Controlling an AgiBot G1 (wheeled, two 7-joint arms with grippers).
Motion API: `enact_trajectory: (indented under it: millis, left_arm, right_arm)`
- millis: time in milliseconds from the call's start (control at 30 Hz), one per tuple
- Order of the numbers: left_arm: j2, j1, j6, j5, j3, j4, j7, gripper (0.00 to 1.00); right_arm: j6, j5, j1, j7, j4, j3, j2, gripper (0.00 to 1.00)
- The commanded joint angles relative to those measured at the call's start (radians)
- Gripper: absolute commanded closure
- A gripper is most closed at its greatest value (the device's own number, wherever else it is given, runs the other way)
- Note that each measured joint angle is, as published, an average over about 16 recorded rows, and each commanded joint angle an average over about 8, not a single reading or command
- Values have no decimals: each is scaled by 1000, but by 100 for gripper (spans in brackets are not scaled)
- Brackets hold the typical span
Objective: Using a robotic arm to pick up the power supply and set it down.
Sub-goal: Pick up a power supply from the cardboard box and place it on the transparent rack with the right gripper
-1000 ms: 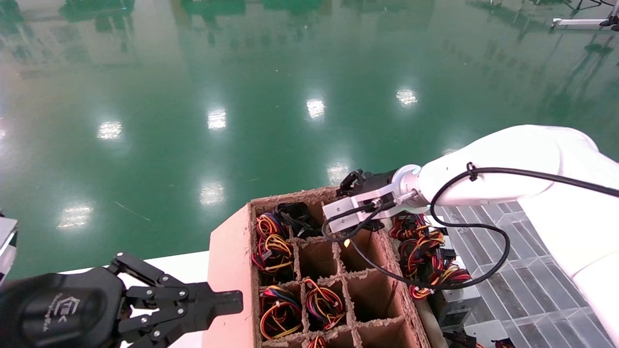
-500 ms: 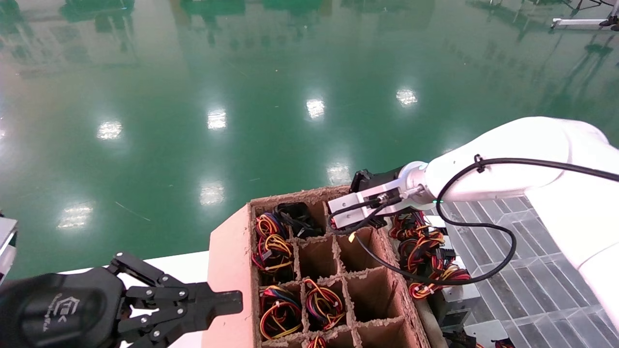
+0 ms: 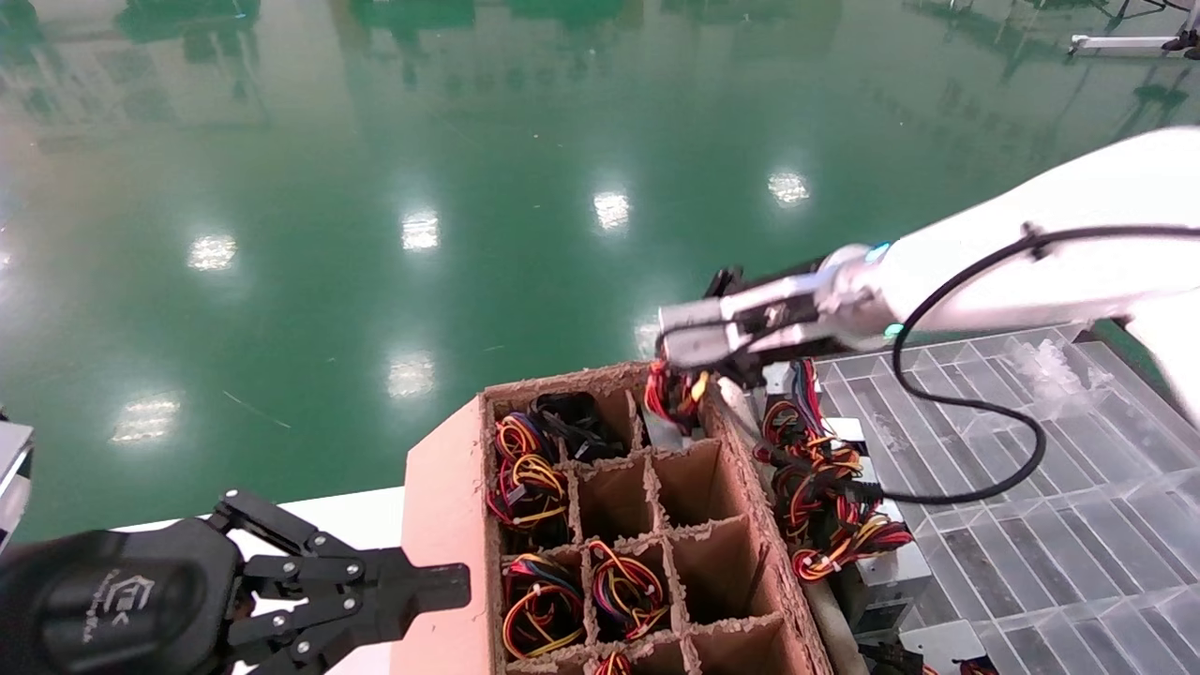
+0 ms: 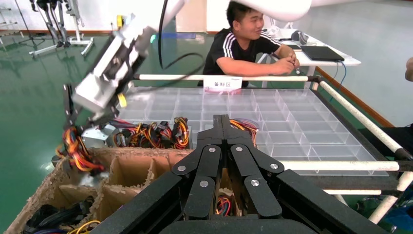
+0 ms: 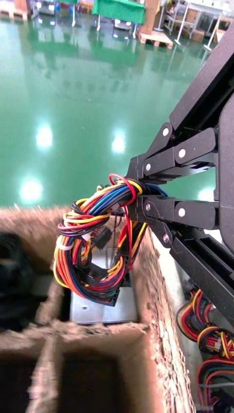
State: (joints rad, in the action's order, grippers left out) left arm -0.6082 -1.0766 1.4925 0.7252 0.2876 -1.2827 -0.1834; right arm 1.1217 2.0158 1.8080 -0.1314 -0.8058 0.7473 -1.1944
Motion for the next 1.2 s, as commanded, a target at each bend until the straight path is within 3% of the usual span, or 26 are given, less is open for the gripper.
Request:
enact_trajectory:
  millis: [33,400,733,900,1067,1133,1200]
  left_arm:
    - [0,0,0,0,0,0,0,100]
    - [0,0,0,-1,1,0,0,100]
    - [1,0,-1,-1,2,0,1,98]
    - [1,0,-1,-1,2,0,1,75]
    - [1,0,-1,-1,2,0,1,23]
    - [1,0,-1,-2,2,0,1,8]
    - [1,-1,-1,-2,2,0,1,0]
  right_arm:
    - [21,-14,13,28,-30,-12,18,100]
    - [55,-45,91,173,-180,-78,100,100]
    - [23,-45,166,183,-190,-120,134,100]
    - [-12,-27,198,148,-156,-128,144,100]
    - [-46,-1,229,88,-84,-123,144,100]
    - [-58,9,240,58,-48,-119,142,100]
    - [-70,18,247,27,-11,-114,140,100]
